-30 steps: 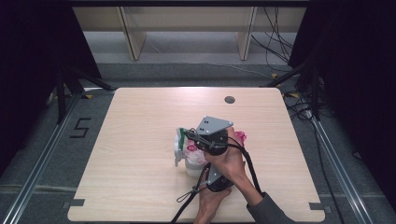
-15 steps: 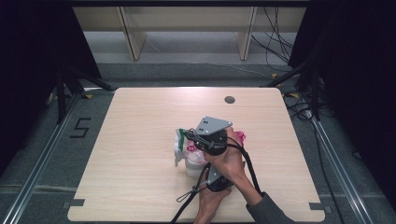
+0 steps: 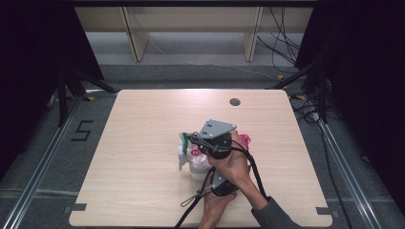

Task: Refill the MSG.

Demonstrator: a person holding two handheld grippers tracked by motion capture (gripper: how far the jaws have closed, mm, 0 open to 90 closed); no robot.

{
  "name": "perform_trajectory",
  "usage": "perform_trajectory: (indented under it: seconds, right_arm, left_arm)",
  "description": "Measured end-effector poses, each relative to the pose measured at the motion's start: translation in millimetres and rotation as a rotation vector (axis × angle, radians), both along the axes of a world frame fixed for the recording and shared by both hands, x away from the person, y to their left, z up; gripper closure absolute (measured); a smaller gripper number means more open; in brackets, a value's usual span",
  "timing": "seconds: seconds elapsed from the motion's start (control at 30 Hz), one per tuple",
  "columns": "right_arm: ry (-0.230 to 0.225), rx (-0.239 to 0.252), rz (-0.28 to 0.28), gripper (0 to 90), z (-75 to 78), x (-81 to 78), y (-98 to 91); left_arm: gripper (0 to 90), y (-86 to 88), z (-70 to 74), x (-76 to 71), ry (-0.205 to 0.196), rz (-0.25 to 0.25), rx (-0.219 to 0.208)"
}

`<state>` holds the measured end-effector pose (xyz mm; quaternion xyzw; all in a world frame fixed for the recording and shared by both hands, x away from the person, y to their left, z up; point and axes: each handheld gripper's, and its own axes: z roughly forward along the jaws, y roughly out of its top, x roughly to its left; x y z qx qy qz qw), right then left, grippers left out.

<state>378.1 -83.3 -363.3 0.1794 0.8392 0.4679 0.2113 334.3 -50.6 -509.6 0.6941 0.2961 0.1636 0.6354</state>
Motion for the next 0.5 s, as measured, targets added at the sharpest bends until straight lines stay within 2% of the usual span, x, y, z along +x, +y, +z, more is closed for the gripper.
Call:
perform_trajectory:
  seconds: [0.07, 0.2, 0.23, 0.27, 0.33, 0.37, 0.43, 0.5]
  right_arm:
    - [0.003, 0.003, 0.0, 89.7, 0.6, 0.0, -0.5]
    - [0.02, 0.003, -0.011, 89.7, -1.0, -1.3, 0.7]
    - [0.02, 0.009, -0.014, 89.7, 0.1, -1.9, 0.1]
    - [-0.006, 0.004, 0.003, 89.7, 1.6, -0.2, -1.0]
    - [0.015, 0.01, -0.009, 89.7, 1.8, -2.3, -0.6]
    - [-0.004, 0.0, 0.003, 89.7, 0.4, -0.2, 0.3]
    - [0.007, -0.007, -0.001, 89.7, -2.5, 0.7, 1.7]
    - [0.004, -0.003, 0.002, 89.7, -1.3, -0.1, 1.3]
  left_arm:
    - [75.2, -0.8, 0.1, 0.1, 0.004, 0.003, -0.008]
    - [75.3, 1.5, 0.1, 0.1, 0.006, -0.015, 0.01]
    - [75.3, -0.2, 0.1, 0.0, 0.001, 0.001, 0.0]
    - [75.3, -1.2, 0.4, 0.0, -0.001, 0.001, -0.013]
    - [75.2, -0.5, 0.4, 0.2, -0.002, -0.002, -0.004]
    - [75.3, 0.5, 0.0, 0.1, 0.008, -0.004, 0.006]
    - [75.2, 1.4, -0.3, 0.6, 0.01, -0.012, 0.013]
    - [75.2, 0.3, -0.1, 0.6, -0.002, -0.008, 0.002]
